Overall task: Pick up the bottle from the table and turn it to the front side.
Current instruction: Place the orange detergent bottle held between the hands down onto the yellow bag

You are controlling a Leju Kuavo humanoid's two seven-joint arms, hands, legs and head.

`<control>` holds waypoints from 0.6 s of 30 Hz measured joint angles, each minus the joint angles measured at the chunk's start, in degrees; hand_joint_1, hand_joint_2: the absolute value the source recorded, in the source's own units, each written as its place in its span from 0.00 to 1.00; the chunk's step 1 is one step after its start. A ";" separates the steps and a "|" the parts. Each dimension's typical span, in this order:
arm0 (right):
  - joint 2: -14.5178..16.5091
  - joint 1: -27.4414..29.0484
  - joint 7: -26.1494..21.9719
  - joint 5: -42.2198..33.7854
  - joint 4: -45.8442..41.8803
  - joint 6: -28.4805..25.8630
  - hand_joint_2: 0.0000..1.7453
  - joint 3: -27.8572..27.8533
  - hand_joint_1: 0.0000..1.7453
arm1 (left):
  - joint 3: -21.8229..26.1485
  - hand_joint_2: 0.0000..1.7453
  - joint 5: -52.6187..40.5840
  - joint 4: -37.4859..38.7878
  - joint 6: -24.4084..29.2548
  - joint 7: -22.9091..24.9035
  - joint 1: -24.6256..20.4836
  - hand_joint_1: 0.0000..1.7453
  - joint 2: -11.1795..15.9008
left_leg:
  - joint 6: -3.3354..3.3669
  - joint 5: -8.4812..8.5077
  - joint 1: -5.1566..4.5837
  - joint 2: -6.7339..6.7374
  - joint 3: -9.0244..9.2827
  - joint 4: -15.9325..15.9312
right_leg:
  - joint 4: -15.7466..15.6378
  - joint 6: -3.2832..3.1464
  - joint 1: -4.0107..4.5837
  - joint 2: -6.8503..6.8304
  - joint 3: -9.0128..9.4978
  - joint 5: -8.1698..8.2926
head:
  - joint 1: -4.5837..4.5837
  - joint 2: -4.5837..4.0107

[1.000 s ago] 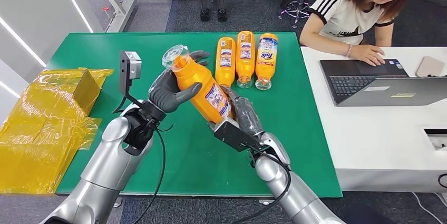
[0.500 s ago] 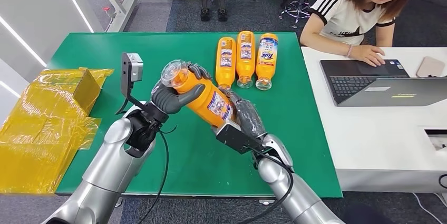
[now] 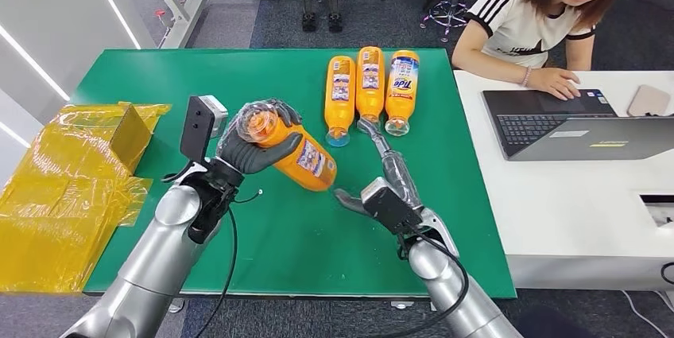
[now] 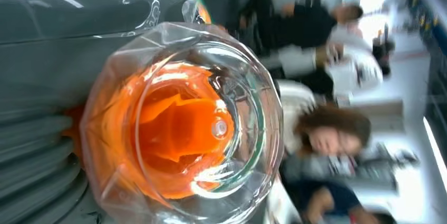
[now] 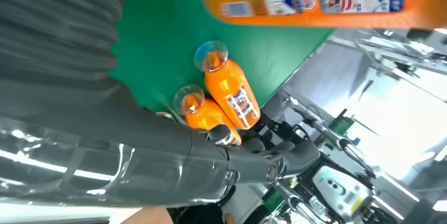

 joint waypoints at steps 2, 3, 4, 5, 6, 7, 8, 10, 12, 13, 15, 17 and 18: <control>-0.76 1.31 -0.47 -1.04 -2.51 -0.01 1.00 -0.62 0.00 | 0.13 1.00 -4.48 -0.25 3.01 -0.99 -0.03 1.00 0.66 | 0.00 0.00 0.00 0.00 -0.01 0.00 | 0.00 0.00 0.00 0.00 -0.01 0.00 | 0.00 0.00; -1.10 1.90 -0.52 -1.40 -3.80 0.00 1.00 -0.91 0.00 | 0.21 1.00 -6.21 -0.36 4.04 -1.25 -0.08 1.00 0.92 | 0.00 0.00 0.00 0.00 -0.01 0.00 | 0.00 0.00 0.00 -0.01 -0.01 0.00 | 0.00 0.00; -1.39 2.42 -0.54 -1.69 -5.02 0.01 1.00 -1.15 0.00 | 0.26 1.00 -7.92 -0.46 5.02 -1.46 -0.15 1.00 1.10 | 0.00 0.00 0.00 0.00 -0.01 0.00 | 0.00 0.00 0.00 -0.01 -0.01 0.00 | 0.00 0.00; -1.60 2.91 -0.58 -1.92 -6.11 -0.01 1.00 -1.37 0.00 | 0.28 1.00 -10.14 -0.51 6.38 -1.71 -0.26 1.00 1.20 | 0.00 0.00 0.00 0.00 -0.01 0.00 | 0.00 0.00 0.00 -0.01 -0.01 0.00 | 0.01 0.00; -1.79 3.42 -0.67 -2.06 -7.21 -0.07 1.00 -1.56 0.00 | 0.28 1.00 -13.14 -0.54 8.35 -1.99 -0.45 1.00 1.25 | 0.00 0.00 0.00 0.00 -0.01 0.00 | 0.00 0.00 0.00 0.00 -0.02 0.00 | 0.01 0.00; -1.99 3.96 -0.83 -2.15 -8.30 -0.20 1.00 -1.71 0.00 | 0.27 1.00 -17.02 -0.54 10.84 -2.22 -0.75 1.00 1.29 | 0.00 0.00 0.00 0.01 -0.01 0.00 | 0.00 0.00 0.00 0.00 -0.02 0.00 | 0.01 0.00; -2.25 4.56 -1.07 -2.18 -9.50 -0.48 1.00 -1.82 0.00 | 0.26 1.00 -21.43 -0.54 13.81 -2.36 -1.13 1.00 1.33 | 0.00 0.00 0.00 0.01 -0.01 0.00 | 0.00 0.00 0.00 0.00 -0.02 0.00 | 0.01 0.00; -2.87 5.93 -1.72 -2.03 -11.96 -1.21 1.00 -1.93 0.00 | 0.21 1.00 -29.77 -0.54 19.24 -2.36 -2.11 1.00 1.43 | 0.00 0.00 0.00 0.00 -0.01 0.01 | -0.01 0.01 0.00 -0.02 -0.02 0.01 | 0.01 0.00; -3.49 7.36 -2.37 -1.75 -14.39 -1.96 1.00 -1.93 0.00 | 0.06 1.00 -37.51 -0.56 23.80 -1.69 -3.07 1.00 1.57 | 0.00 0.00 0.00 -0.01 -0.03 0.01 | -0.01 0.01 0.00 -0.04 -0.02 0.00 | 0.01 0.00; -3.74 8.07 -2.65 -1.55 -15.66 -2.34 1.00 -1.93 0.00 | -0.08 1.00 -41.57 -0.57 25.91 -1.07 -3.48 1.00 1.70 | 0.00 0.00 0.00 -0.01 -0.03 0.00 | -0.01 0.01 0.00 -0.03 -0.02 0.00 | 0.01 0.00; -4.10 9.57 -3.22 -0.88 -18.47 -3.38 1.00 -1.93 0.00 | -0.54 1.00 -52.23 -0.58 30.82 1.18 -4.14 1.00 2.10 | 0.00 0.00 0.00 0.01 -0.03 0.00 | -0.01 0.01 0.00 -0.01 -0.03 0.00 | 0.01 0.00; -4.29 11.22 -3.56 0.17 -21.26 -4.68 1.00 -2.00 0.00 | -1.13 1.00 -63.89 -0.58 35.05 4.03 -4.56 1.00 2.75 | 0.00 -0.01 0.00 0.01 -0.03 0.00 | -0.01 0.01 0.00 -0.01 -0.05 0.00 | 0.01 0.00; -4.43 12.14 -3.65 0.67 -22.73 -5.32 1.00 -2.14 0.00 | -1.40 1.00 -69.12 -0.59 36.34 5.42 -4.67 1.00 3.12 | 0.00 -0.01 0.00 0.01 -0.04 0.00 | -0.02 0.01 0.00 -0.01 -0.05 -0.01 | 0.00 0.00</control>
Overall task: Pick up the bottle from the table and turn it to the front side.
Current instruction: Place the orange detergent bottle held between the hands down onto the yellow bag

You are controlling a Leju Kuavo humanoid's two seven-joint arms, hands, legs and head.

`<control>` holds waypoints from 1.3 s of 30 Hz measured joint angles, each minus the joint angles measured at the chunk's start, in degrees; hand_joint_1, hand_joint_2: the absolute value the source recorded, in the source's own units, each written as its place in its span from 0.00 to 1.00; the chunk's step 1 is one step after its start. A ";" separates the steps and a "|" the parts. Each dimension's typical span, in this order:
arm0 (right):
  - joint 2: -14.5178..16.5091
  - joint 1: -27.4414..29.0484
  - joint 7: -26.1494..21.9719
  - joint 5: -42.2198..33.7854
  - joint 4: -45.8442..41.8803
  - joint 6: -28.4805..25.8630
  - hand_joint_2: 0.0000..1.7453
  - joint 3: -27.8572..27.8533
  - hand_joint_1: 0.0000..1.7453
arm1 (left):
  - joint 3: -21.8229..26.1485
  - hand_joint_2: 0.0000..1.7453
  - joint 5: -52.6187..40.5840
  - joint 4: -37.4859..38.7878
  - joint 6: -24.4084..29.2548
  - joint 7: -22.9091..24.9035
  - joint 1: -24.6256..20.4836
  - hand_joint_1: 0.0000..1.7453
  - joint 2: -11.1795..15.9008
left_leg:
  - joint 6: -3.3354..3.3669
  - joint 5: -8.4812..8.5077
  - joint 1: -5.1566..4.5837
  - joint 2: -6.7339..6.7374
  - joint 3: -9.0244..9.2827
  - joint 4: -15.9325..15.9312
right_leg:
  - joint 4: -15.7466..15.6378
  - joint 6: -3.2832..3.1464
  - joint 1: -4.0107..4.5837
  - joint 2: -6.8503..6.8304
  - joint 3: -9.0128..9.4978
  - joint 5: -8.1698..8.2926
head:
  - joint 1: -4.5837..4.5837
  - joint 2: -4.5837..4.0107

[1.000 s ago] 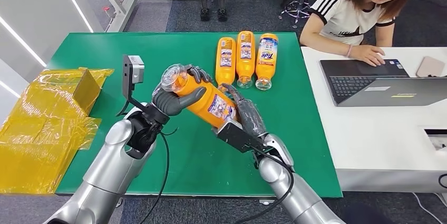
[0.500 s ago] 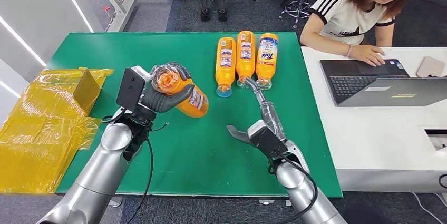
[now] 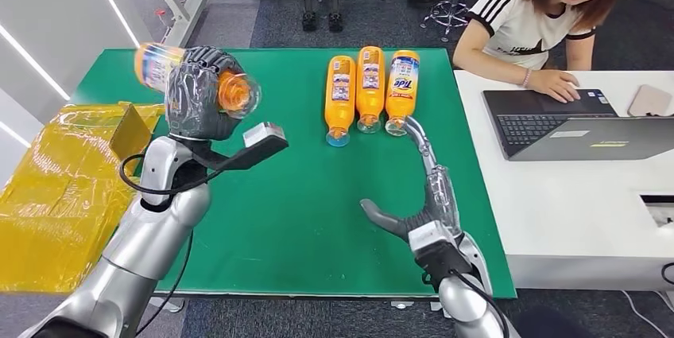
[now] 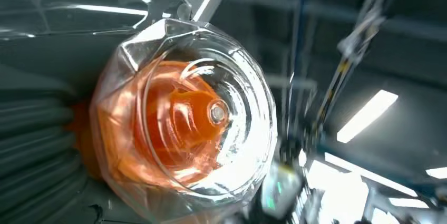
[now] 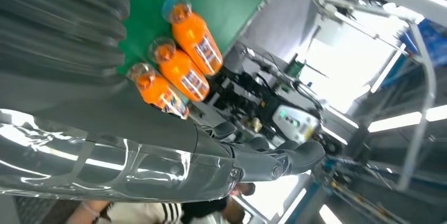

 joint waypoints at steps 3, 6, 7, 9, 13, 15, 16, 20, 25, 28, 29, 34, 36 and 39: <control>-0.87 3.10 -0.34 0.93 -4.90 -1.50 1.00 -1.18 0.00 | -0.69 1.00 -11.93 -0.26 0.73 4.15 -0.04 1.00 1.54 | 0.00 0.00 0.00 -0.01 -0.03 -0.02 | 0.00 0.00 0.00 -0.01 -0.01 -0.01 | 0.00 0.00; -2.03 6.20 -0.92 1.12 -9.00 -2.35 1.00 -2.97 0.00 | -1.10 1.00 -19.67 -0.75 -0.35 7.76 0.07 1.00 3.43 | 0.00 0.00 0.00 0.01 -0.04 -0.03 | 0.00 0.00 0.00 0.00 -0.02 -0.01 | 0.00 0.00; -2.41 7.33 -1.22 1.09 -10.27 -2.60 1.00 -3.68 0.00 | -1.15 1.00 -21.81 -0.92 -0.77 8.80 0.23 1.00 4.12 | 0.00 0.00 0.00 0.00 -0.04 -0.03 | -0.01 0.00 0.00 0.00 -0.02 -0.01 | 0.00 0.00; -3.15 9.66 -1.90 0.86 -12.70 -2.99 1.00 -5.20 0.00 | -1.24 1.00 -25.00 -1.20 -1.38 10.70 0.74 1.00 5.73 | 0.00 -0.01 0.00 0.00 -0.05 -0.03 | -0.01 0.01 0.00 0.00 -0.01 -0.01 | 0.00 0.00; -3.87 14.42 -3.28 0.59 -16.78 -3.17 1.00 -8.34 0.00 | -3.56 1.00 -27.28 -1.24 -1.94 19.15 1.43 1.00 10.79 | 0.00 -0.01 0.01 0.04 -0.05 -0.04 | 0.00 0.00 0.01 0.05 -0.07 -0.01 | 0.01 0.00; -3.90 16.38 -3.61 0.72 -18.41 -3.22 1.00 -9.62 0.00 | -6.38 1.00 -27.49 -1.00 -2.43 25.16 1.20 1.00 13.75 | 0.00 -0.01 0.01 0.06 -0.05 -0.06 | 0.00 -0.01 0.01 0.06 -0.10 -0.02 | 0.00 0.00; -3.90 17.15 -3.66 0.85 -19.07 -3.23 1.00 -10.09 0.00 | -8.08 1.00 -27.54 -0.81 -2.80 27.51 0.98 1.00 15.06 | -0.01 -0.01 0.02 0.06 -0.05 -0.07 | 0.00 -0.02 0.01 0.06 -0.10 -0.03 | 0.00 0.00; -3.91 19.32 -3.67 1.95 -20.97 -2.98 1.00 -11.44 0.00 | -14.09 1.00 -27.72 0.02 -7.54 34.34 0.67 1.00 18.47 | -0.01 0.00 0.01 0.06 -0.07 -0.08 | 0.00 -0.02 0.01 0.05 -0.09 -0.03 | 0.01 0.00; -3.86 20.52 -3.46 2.63 -22.34 -2.14 1.00 -12.49 0.00 | -16.71 1.00 -27.77 0.98 -11.15 35.06 1.60 1.00 19.36 | 0.00 -0.01 -0.02 0.08 -0.09 -0.07 | -0.02 0.00 -0.01 0.06 -0.08 -0.01 | 0.01 0.00; -3.78 20.79 -3.42 2.68 -22.86 -0.86 1.00 -12.79 0.00 | -16.50 1.00 -27.76 1.27 -12.39 31.94 3.32 1.00 19.30 | 0.00 -0.01 -0.03 0.08 -0.09 -0.07 | -0.03 0.00 -0.02 0.06 -0.08 -0.01 | 0.01 0.00; -3.76 20.78 -3.40 2.73 -22.94 -0.57 1.00 -12.82 0.00 | -16.27 1.00 -27.74 1.38 -12.58 30.85 4.02 1.00 19.19 | 0.01 -0.01 -0.02 0.08 -0.10 -0.07 | -0.03 0.00 -0.02 0.06 -0.08 -0.01 | 0.01 0.00; -3.62 20.61 -3.10 3.64 -23.01 -0.13 1.00 -12.85 0.00 | -13.88 1.00 -27.59 3.14 -12.52 27.72 6.78 1.00 17.61 | 0.02 -0.02 -0.02 0.06 -0.11 -0.07 | -0.03 0.01 -0.01 0.01 -0.11 -0.02 | 0.00 0.00; -3.41 20.60 -3.08 4.26 -23.16 0.34 1.00 -12.84 0.00 | -13.18 1.00 -27.61 5.56 -12.26 27.60 7.31 1.00 16.14 | 0.02 -0.02 -0.02 0.02 -0.12 -0.07 | -0.03 0.01 -0.01 -0.04 -0.10 -0.02 | 0.00 0.00; -3.07 20.62 -2.65 4.84 -23.63 0.74 1.00 -12.84 0.00 | -12.10 1.00 -27.61 10.99 -11.11 28.43 7.61 1.00 13.86 | 0.02 -0.02 -0.01 0.08 -0.11 -0.07 | -0.03 -0.01 0.00 0.02 -0.12 -0.01 | 0.01 0.00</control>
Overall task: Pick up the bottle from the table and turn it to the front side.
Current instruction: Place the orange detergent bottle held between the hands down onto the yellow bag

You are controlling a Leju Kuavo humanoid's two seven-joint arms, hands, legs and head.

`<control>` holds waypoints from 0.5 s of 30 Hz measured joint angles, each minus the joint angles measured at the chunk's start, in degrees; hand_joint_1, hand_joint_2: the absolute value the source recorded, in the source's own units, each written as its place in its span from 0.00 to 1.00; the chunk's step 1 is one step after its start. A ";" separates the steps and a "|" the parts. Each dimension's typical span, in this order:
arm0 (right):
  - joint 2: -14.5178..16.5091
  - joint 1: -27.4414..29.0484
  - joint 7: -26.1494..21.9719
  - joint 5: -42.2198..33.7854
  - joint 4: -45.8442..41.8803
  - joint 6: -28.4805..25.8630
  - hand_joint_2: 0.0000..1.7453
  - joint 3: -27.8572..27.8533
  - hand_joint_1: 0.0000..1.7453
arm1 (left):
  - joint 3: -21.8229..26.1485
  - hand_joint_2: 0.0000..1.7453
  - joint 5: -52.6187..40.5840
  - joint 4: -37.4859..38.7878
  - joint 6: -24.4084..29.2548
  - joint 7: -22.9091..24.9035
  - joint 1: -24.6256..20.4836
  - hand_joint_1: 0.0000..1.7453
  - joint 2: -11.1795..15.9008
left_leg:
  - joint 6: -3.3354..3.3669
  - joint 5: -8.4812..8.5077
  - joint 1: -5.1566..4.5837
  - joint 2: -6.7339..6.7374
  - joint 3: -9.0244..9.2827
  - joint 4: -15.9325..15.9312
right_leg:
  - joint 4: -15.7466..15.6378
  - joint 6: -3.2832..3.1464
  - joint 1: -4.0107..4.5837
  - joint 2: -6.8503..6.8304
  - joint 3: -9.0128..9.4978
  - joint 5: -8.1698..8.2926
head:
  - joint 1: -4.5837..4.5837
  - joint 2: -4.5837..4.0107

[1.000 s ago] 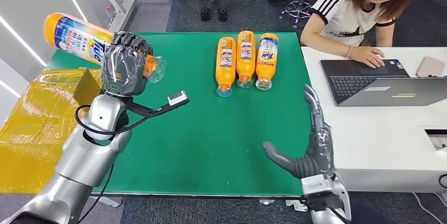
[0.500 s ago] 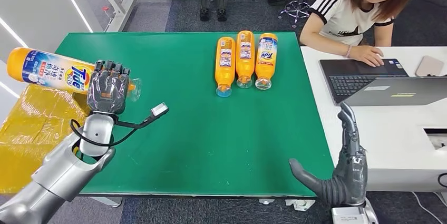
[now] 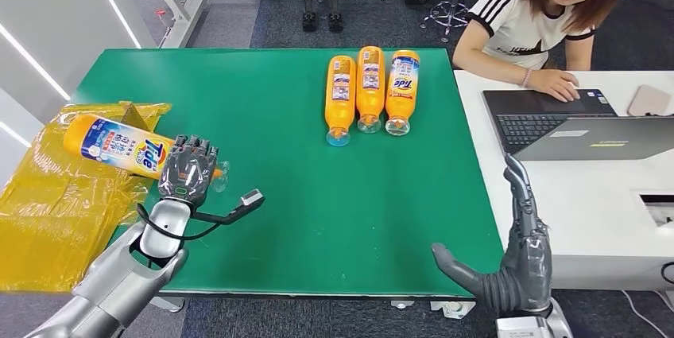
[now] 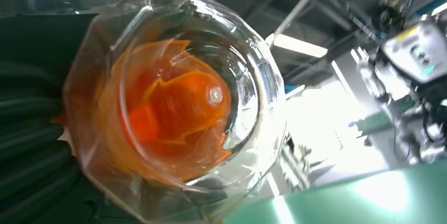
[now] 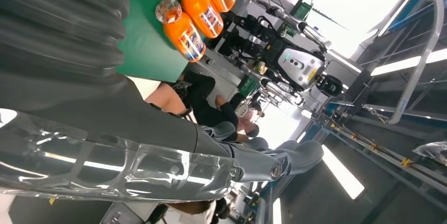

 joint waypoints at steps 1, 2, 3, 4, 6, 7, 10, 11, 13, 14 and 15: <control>0.13 0.04 0.20 0.08 -0.19 0.13 1.00 -0.03 0.00 | 0.29 1.00 0.00 2.02 0.16 0.95 -0.13 1.00 -0.62 | 0.00 0.00 0.00 0.04 0.01 0.00 | 0.00 -0.01 0.00 0.04 -0.01 0.01 | 0.00 0.00; 0.29 0.14 0.35 0.15 -0.40 0.26 1.00 -0.12 0.00 | 0.47 1.00 0.00 3.75 -0.03 2.28 -0.34 1.00 -1.07 | 0.00 0.00 0.00 0.06 0.01 0.00 | 0.00 -0.01 0.00 0.06 -0.02 0.01 | 0.00 0.00; 0.47 0.28 0.48 0.28 -0.61 0.34 1.00 -0.25 0.00 | 0.58 1.00 0.00 5.56 -0.48 3.85 -0.63 1.00 -1.49 | 0.00 0.00 0.00 0.07 0.01 0.00 | 0.00 -0.01 0.00 0.07 -0.03 0.02 | 0.00 0.00; 0.66 0.47 0.56 0.45 -0.82 0.42 1.00 -0.42 0.00 | 0.63 1.00 0.00 7.34 -1.00 5.51 -0.95 1.00 -1.86 | 0.00 0.00 0.00 0.07 0.01 0.00 | 0.00 -0.01 0.00 0.06 -0.03 0.02 | 0.01 0.00; 1.10 0.98 0.57 0.91 -1.18 0.54 1.00 -0.77 0.00 | 0.67 1.00 0.00 10.25 -1.72 7.84 -1.47 1.00 -2.40 | 0.00 0.00 0.00 0.07 0.01 0.00 | 0.00 -0.01 0.00 0.05 -0.02 0.02 | 0.00 0.00; 1.25 1.18 0.56 1.06 -1.28 0.59 1.00 -0.87 0.00 | 0.70 1.00 0.00 11.06 -1.83 8.33 -1.61 1.00 -2.53 | 0.00 0.00 0.00 0.07 0.01 0.00 | 0.01 -0.01 0.00 0.05 -0.02 0.02 | 0.00 0.00; 1.39 1.35 0.52 1.23 -1.34 0.66 1.00 -0.94 0.00 | 0.76 1.00 0.00 11.82 -1.81 8.53 -1.70 1.00 -2.64 | 0.00 0.00 0.00 0.07 0.01 0.00 | 0.01 -0.01 0.00 0.05 -0.02 0.02 | 0.01 0.00; 1.60 1.45 0.44 1.42 -1.35 0.92 1.00 -0.95 0.00 | 1.06 1.00 0.00 12.74 -1.77 8.53 -1.73 1.00 -2.85 | 0.00 0.00 0.00 0.07 0.01 0.00 | 0.01 -0.01 0.01 0.06 -0.02 0.02 | 0.01 0.00; 2.38 1.50 0.28 1.86 -1.34 1.87 1.00 -0.95 0.00 | 2.39 1.00 -0.01 15.71 -1.67 8.35 -1.75 1.00 -3.54 | 0.00 0.00 0.01 0.07 -0.01 0.00 | 0.01 -0.01 0.01 0.06 -0.03 0.01 | 0.00 0.00; 2.80 1.44 0.22 2.06 -1.32 2.44 1.00 -0.95 0.00 | 3.20 1.00 -0.03 17.31 -1.60 8.10 -1.76 1.00 -3.93 | 0.00 0.00 0.01 0.07 -0.02 0.00 | 0.01 -0.01 0.01 0.07 -0.03 0.01 | -0.01 0.00; 3.05 1.22 0.27 2.06 -1.27 2.81 1.00 -0.95 0.00 | 3.80 1.00 -0.04 18.24 -1.51 7.74 -1.76 1.00 -4.13 | 0.00 0.00 0.00 0.07 -0.02 0.00 | 0.01 0.00 0.01 0.06 -0.03 0.01 | 0.00 0.00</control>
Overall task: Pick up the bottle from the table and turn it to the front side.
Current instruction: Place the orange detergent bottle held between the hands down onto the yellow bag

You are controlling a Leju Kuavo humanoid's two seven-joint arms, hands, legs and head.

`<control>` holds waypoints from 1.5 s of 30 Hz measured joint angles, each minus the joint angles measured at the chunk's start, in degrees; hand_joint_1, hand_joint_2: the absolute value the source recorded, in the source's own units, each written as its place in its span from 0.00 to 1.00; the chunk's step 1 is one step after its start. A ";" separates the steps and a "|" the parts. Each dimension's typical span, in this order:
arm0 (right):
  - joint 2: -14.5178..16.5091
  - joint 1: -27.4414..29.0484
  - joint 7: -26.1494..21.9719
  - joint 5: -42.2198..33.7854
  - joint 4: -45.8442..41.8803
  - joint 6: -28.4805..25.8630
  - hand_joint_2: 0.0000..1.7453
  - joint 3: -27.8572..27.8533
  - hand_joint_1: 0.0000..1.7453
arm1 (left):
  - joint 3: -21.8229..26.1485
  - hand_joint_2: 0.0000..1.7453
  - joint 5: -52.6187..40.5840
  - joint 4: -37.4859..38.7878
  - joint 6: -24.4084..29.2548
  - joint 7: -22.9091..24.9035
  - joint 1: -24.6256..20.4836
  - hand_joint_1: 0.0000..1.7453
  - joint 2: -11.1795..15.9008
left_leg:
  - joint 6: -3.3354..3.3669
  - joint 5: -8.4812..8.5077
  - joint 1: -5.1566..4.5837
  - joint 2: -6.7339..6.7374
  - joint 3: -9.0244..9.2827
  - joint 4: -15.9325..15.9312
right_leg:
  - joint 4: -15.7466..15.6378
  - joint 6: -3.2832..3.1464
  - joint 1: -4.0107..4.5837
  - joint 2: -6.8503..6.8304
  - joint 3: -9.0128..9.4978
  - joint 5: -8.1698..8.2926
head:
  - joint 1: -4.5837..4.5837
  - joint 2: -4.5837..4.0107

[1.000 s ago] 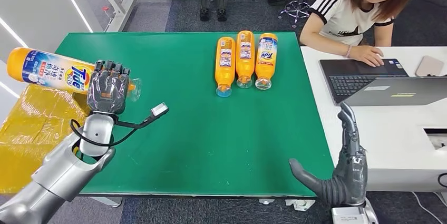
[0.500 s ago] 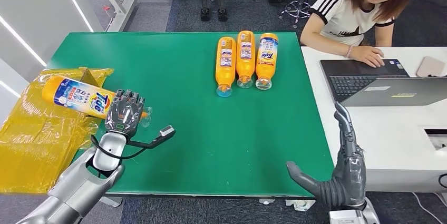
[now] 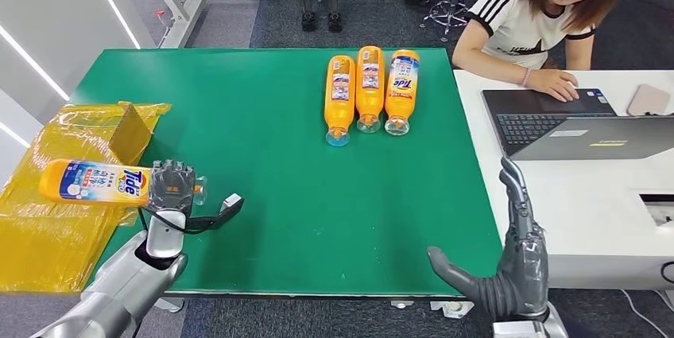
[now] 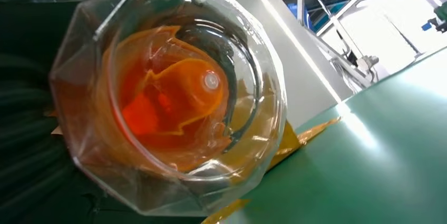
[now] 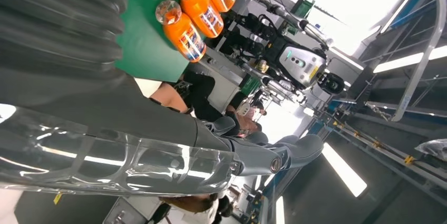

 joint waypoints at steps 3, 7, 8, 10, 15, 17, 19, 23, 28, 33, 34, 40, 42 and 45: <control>0.25 -0.79 0.10 -0.21 0.27 0.80 1.00 0.00 0.00 | 1.20 1.00 -0.03 1.61 0.59 -1.63 0.01 1.00 -0.33 | 0.00 0.00 0.00 0.00 -0.01 0.00 | 0.00 0.00 0.00 0.00 0.00 0.00 | 0.01 0.00; 0.52 -1.65 0.12 -0.31 0.55 1.10 1.00 0.00 0.00 | 2.83 1.00 -0.06 3.16 1.32 -3.08 0.01 1.00 -0.80 | 0.00 0.00 0.00 -0.01 -0.01 0.00 | 0.00 0.00 0.00 -0.01 0.01 0.01 | 0.00 0.00; 0.55 -1.83 0.16 -0.36 0.57 1.21 1.00 0.00 0.00 | 3.18 1.00 -0.07 3.43 1.37 -3.53 0.01 0.87 -0.91 | 0.00 0.00 0.00 -0.01 0.00 0.00 | 0.00 0.00 0.00 -0.01 0.01 0.01 | 0.00 0.00; 0.56 -2.29 0.37 -0.45 0.60 1.66 1.00 0.00 0.00 | 4.11 1.00 -0.06 3.92 1.38 -5.06 0.01 0.37 -1.27 | 0.00 0.00 0.00 -0.01 0.00 0.01 | 0.00 0.00 0.00 -0.01 0.00 0.01 | -0.01 0.00; 0.57 -3.33 1.01 -0.48 0.59 2.24 1.00 0.00 0.00 | 8.89 1.00 2.83 5.82 1.45 -11.86 -0.64 0.00 -2.97 | 0.00 0.00 0.00 -0.02 0.00 0.01 | 0.00 0.00 0.00 -0.02 0.01 0.01 | 0.00 0.00; 0.57 -3.37 1.09 -0.50 0.57 2.50 1.00 0.00 0.00 | 11.52 1.00 5.70 7.05 1.51 -15.47 -1.50 0.00 -3.52 | 0.00 0.00 0.00 -0.03 0.01 0.00 | 0.00 0.00 0.00 -0.04 0.02 0.01 | 0.01 0.00; 0.57 -3.27 1.01 -0.65 0.56 2.65 1.00 -0.03 0.00 | 14.58 1.00 8.67 8.55 1.51 -18.69 -2.47 0.00 -3.87 | 0.00 0.00 0.00 -0.04 0.03 0.00 | 0.00 0.00 0.00 -0.06 0.04 0.01 | 0.00 0.00; 0.57 -2.98 0.77 -1.20 0.56 2.72 1.00 -0.31 0.00 | 19.91 1.00 11.75 11.34 1.74 -21.50 -3.74 0.00 -4.40 | -0.02 0.01 0.01 -0.03 0.09 -0.01 | 0.01 -0.01 0.00 -0.04 0.08 0.01 | 0.00 0.00; 0.57 -2.96 0.90 -2.28 0.56 3.55 1.00 -0.65 0.00 | 24.13 1.00 12.66 13.11 2.04 -22.30 -4.19 0.00 -5.18 | -0.05 0.04 0.01 -0.02 0.13 -0.01 | 0.02 -0.04 0.00 -0.03 0.12 0.04 | -0.01 0.00; 0.57 -2.89 0.90 -3.03 0.57 4.46 1.00 -1.40 0.00 | 26.66 1.00 14.17 13.44 3.00 -24.83 -4.16 0.00 -6.23 | -0.06 0.05 0.00 -0.03 0.14 -0.01 | 0.02 -0.04 0.00 -0.04 0.13 0.05 | 0.00 0.00; 0.57 -2.80 0.85 -3.14 0.58 4.63 1.00 -1.56 0.00 | 27.32 1.00 15.31 13.43 3.61 -26.32 -4.02 0.00 -6.58 | -0.06 0.05 0.00 -0.04 0.13 -0.01 | 0.02 -0.03 0.00 -0.05 0.13 0.05 | 0.00 0.00; 0.57 -2.16 0.57 -3.79 0.60 4.98 1.00 -2.01 0.00 | 31.02 1.00 24.80 10.71 8.11 -37.61 -1.32 0.00 -9.60 | -0.05 0.04 -0.01 -0.11 0.09 0.00 | 0.00 -0.01 -0.01 -0.12 0.13 0.03 | 0.01 0.00; 0.57 -2.13 0.66 -4.10 0.64 4.99 1.00 -2.14 0.00 | 31.51 1.00 29.80 7.61 8.32 -41.58 0.64 0.00 -10.97 | -0.04 0.03 -0.02 -0.11 0.08 0.00 | -0.01 0.00 -0.02 -0.11 0.11 0.03 | 0.01 0.00; 0.62 -2.15 0.90 -4.62 1.04 4.97 1.00 -2.23 0.00 | 31.14 1.00 41.38 -1.83 7.47 -47.34 4.76 0.00 -13.35 | 0.02 -0.01 -0.03 -0.08 0.05 0.02 | -0.02 0.01 -0.02 -0.07 0.08 0.03 | -0.01 0.00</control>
